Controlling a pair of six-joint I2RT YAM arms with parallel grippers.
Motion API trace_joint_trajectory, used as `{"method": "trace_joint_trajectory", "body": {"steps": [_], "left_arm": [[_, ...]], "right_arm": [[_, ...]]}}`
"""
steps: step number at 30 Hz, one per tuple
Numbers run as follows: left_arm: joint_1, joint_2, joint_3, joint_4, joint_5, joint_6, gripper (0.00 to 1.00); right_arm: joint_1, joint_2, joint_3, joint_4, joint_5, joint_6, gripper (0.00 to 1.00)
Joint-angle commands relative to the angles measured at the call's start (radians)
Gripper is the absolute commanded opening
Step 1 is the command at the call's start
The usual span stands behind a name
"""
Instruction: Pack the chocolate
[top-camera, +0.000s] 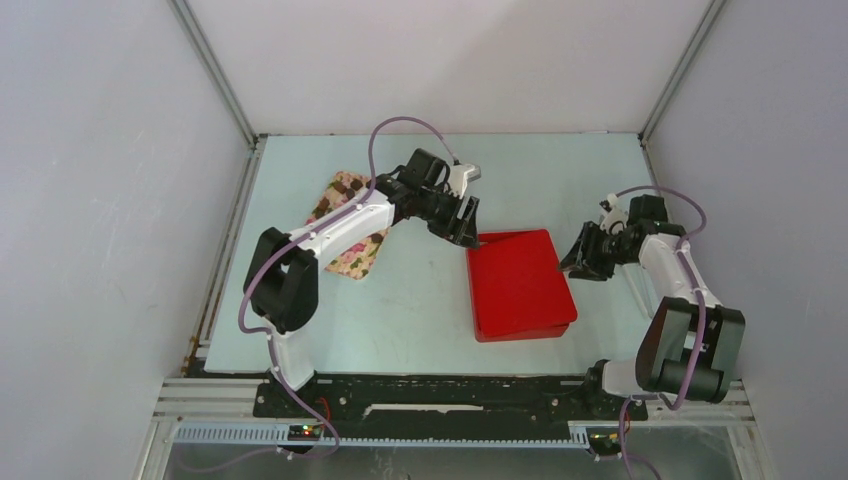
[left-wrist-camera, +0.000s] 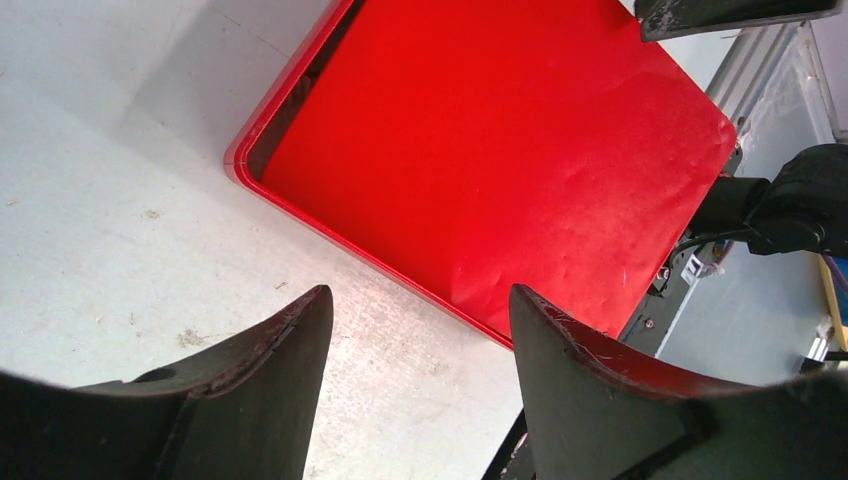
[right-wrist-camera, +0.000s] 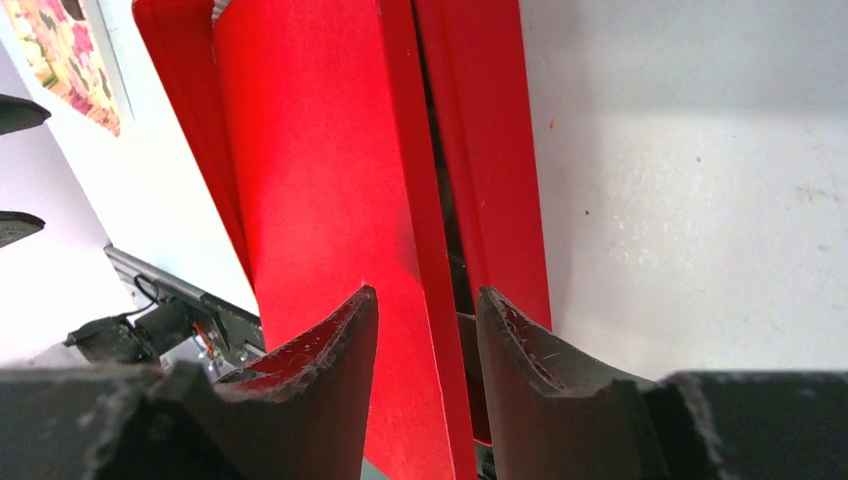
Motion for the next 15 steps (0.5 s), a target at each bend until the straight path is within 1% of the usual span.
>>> {"method": "trace_joint_trajectory", "body": {"steps": [1,6,9,10,13,15], "left_arm": [[0.001,-0.042,-0.008,0.030,0.029,-0.001,0.69],[0.000,-0.038,-0.001,0.029,0.038,0.002,0.69],[0.001,-0.037,-0.002,0.028,0.039,0.004,0.69],[0.002,-0.035,-0.001,0.028,0.040,0.004,0.69],[0.000,-0.028,0.001,0.024,0.045,0.008,0.69],[0.001,-0.027,-0.006,0.027,0.042,0.012,0.69]], "right_arm": [[0.013,0.050,0.032,0.012,-0.071,-0.039,0.42],[0.018,0.083,0.032,0.024,-0.073,-0.049,0.38],[0.020,0.094,0.032,0.032,-0.100,-0.070,0.33],[0.022,0.096,0.032,0.034,-0.117,-0.080,0.30],[0.022,0.090,0.032,0.036,-0.154,-0.116,0.15],[0.022,0.071,0.032,0.030,-0.168,-0.145,0.12]]}}
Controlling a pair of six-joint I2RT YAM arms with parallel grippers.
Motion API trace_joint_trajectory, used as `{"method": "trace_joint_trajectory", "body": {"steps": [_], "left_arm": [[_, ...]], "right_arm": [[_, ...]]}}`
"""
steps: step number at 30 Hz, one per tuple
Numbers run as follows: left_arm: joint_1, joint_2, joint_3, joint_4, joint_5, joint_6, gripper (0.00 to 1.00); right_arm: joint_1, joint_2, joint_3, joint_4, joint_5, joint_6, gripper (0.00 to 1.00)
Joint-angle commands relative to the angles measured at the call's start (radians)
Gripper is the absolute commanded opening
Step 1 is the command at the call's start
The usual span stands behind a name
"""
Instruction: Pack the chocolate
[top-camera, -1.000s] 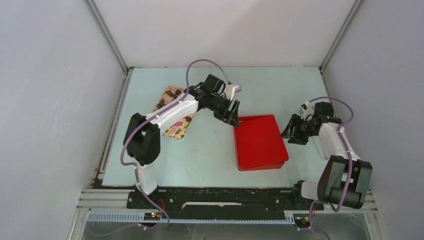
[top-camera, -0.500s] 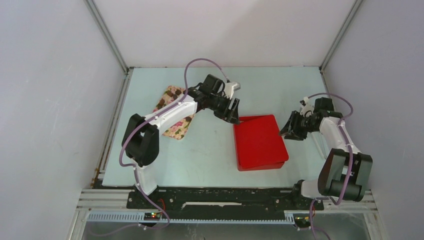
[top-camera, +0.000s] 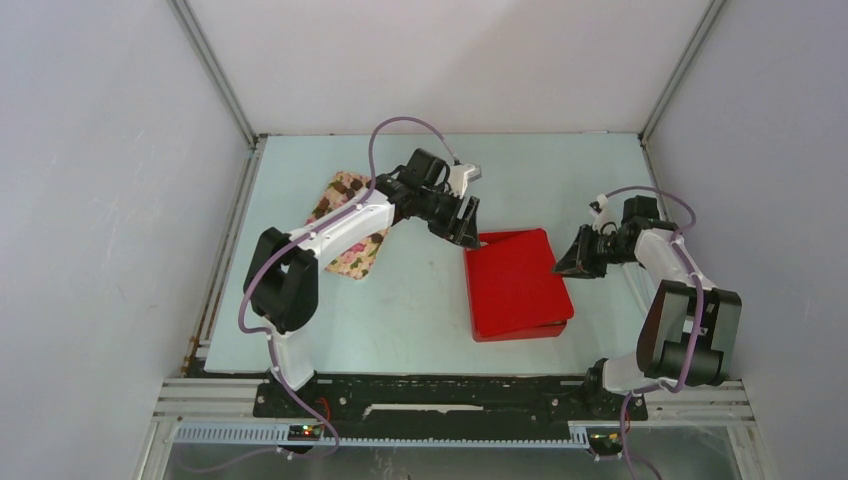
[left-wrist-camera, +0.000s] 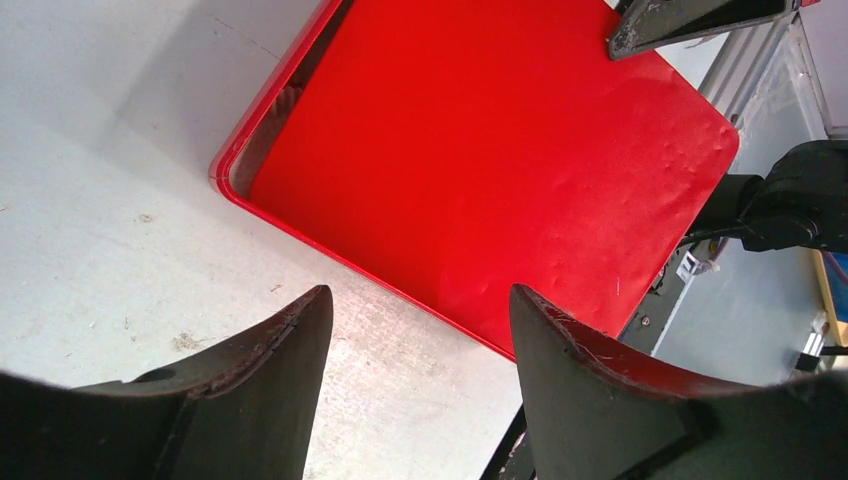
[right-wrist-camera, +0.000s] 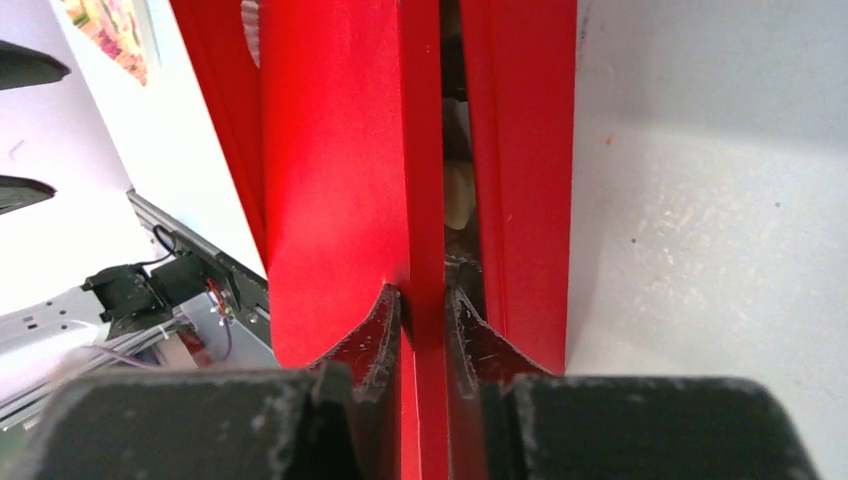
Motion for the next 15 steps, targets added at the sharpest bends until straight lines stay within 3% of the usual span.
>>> {"method": "trace_joint_trajectory", "body": {"steps": [1,15], "left_arm": [[0.001,-0.029,-0.011,0.028,0.022,0.010,0.69],[0.005,-0.021,-0.022,0.051,0.019,0.005,0.69]], "right_arm": [[0.007,-0.032,0.028,0.015,-0.065,-0.076,0.12],[0.006,-0.112,0.046,-0.026,-0.145,-0.149,0.03]]}}
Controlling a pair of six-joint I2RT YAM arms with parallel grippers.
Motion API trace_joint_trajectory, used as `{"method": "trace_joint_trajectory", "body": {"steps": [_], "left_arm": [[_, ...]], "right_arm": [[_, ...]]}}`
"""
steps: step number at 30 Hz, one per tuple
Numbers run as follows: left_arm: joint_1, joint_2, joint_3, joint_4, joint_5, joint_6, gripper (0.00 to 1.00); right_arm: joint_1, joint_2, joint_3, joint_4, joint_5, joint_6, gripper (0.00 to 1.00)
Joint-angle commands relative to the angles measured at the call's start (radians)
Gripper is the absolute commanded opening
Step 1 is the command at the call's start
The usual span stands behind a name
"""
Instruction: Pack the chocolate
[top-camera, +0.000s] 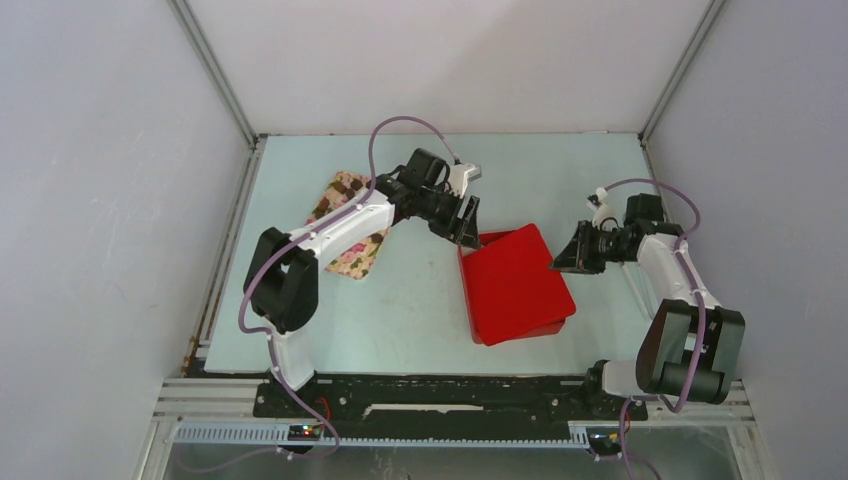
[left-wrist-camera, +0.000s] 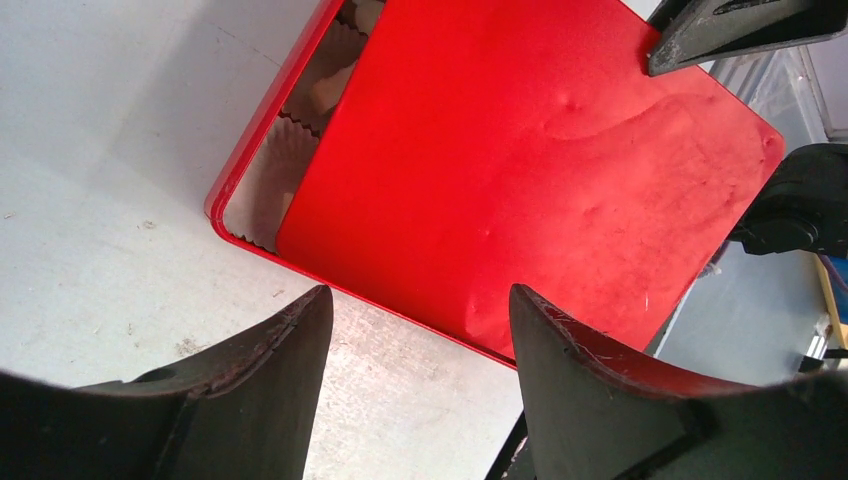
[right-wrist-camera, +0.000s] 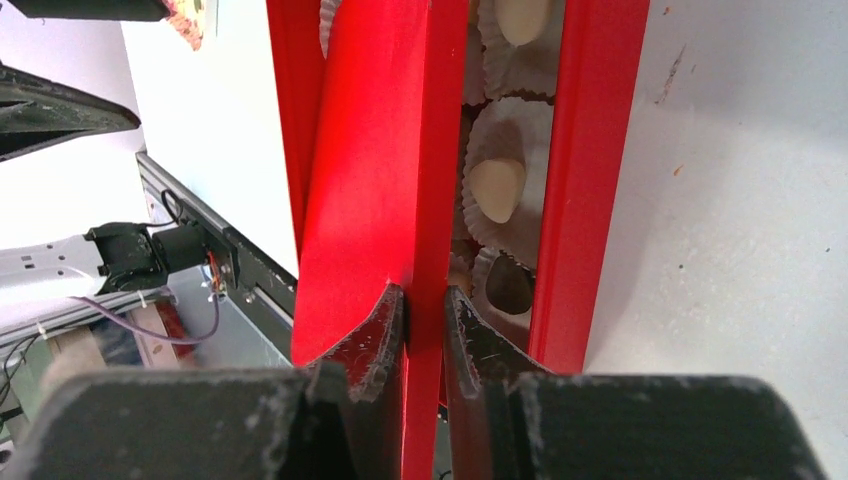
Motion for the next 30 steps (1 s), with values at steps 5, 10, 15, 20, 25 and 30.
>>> {"method": "trace_joint_trajectory", "body": {"steps": [5,10,15,20,25,30], "left_arm": [[0.005,-0.030,-0.030,0.036,0.014,0.011,0.69],[0.005,-0.035,-0.031,0.033,0.013,0.016,0.69],[0.005,-0.031,-0.031,0.035,0.025,0.019,0.69],[0.004,-0.031,-0.032,0.043,0.025,0.008,0.69],[-0.008,-0.023,-0.014,0.030,-0.002,-0.004,0.71],[-0.041,-0.004,-0.004,0.022,-0.019,-0.006,0.74]], "right_arm": [[-0.068,-0.012,0.062,-0.041,-0.065,-0.056,0.02],[-0.118,-0.012,0.062,-0.041,-0.071,-0.060,0.03],[-0.139,0.004,0.061,-0.037,-0.034,-0.092,0.05],[-0.162,0.046,0.062,-0.038,0.040,-0.181,0.20],[-0.169,0.083,0.062,-0.012,0.132,-0.222,0.32],[-0.150,0.120,0.062,-0.001,0.181,-0.247,0.38]]}}
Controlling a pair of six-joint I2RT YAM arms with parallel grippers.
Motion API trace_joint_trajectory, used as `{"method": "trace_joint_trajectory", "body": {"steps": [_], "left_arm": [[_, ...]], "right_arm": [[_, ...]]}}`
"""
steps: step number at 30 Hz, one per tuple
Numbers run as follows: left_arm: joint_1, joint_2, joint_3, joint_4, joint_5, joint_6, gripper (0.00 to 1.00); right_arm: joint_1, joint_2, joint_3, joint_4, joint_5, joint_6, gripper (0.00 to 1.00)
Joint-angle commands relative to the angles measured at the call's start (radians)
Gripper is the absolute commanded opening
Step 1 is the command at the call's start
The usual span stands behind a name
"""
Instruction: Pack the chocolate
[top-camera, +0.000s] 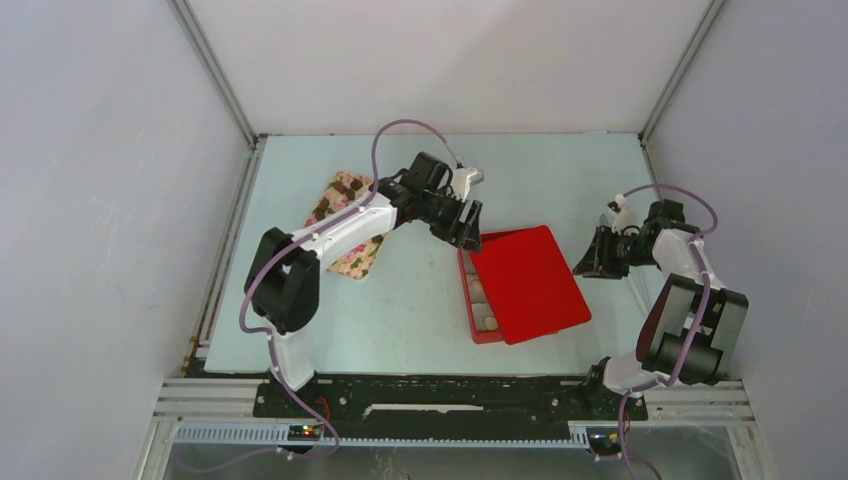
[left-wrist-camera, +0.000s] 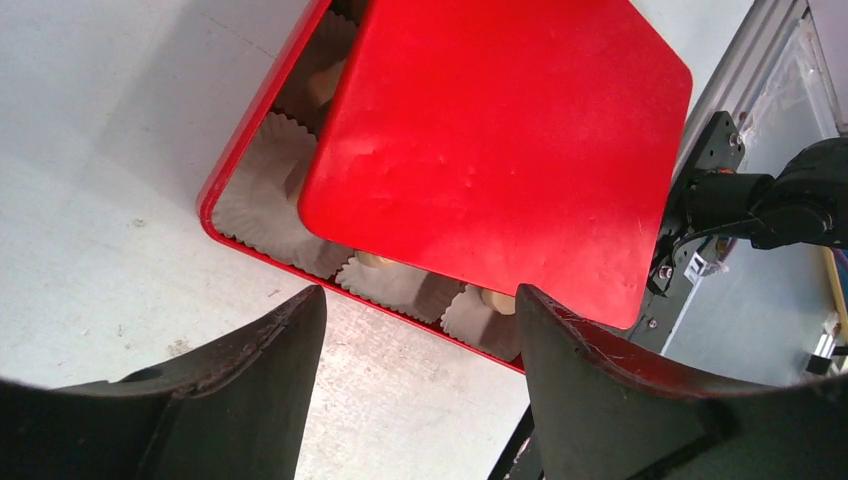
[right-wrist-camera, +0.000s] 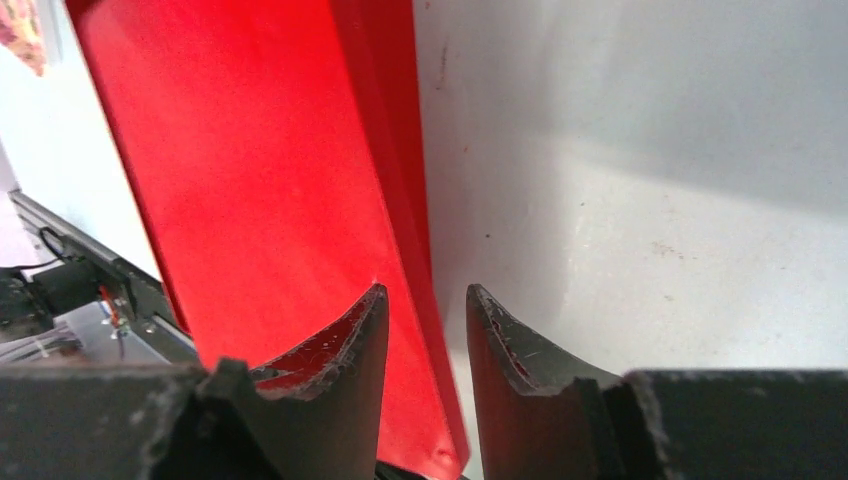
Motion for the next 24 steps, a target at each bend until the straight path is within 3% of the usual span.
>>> {"method": "trace_joint_trajectory", "body": {"steps": [1,5,12,24], "left_arm": [[-0.039,0.000,0.013,0.009,-0.019,-0.006,0.74],[-0.065,0.013,0.001,0.007,-0.040,-0.009,0.74],[-0.074,0.010,-0.021,-0.019,-0.237,-0.053,0.74],[-0.059,0.019,-0.045,-0.046,-0.225,-0.042,0.75]], "right_arm": [[0.019,0.029,0.040,0.026,0.069,-0.063,0.38],[0.036,0.042,0.040,0.032,0.077,-0.068,0.39],[0.085,0.053,0.024,0.034,0.101,-0.083,0.39],[0.209,0.077,0.012,0.062,0.122,-0.082,0.39]]}}
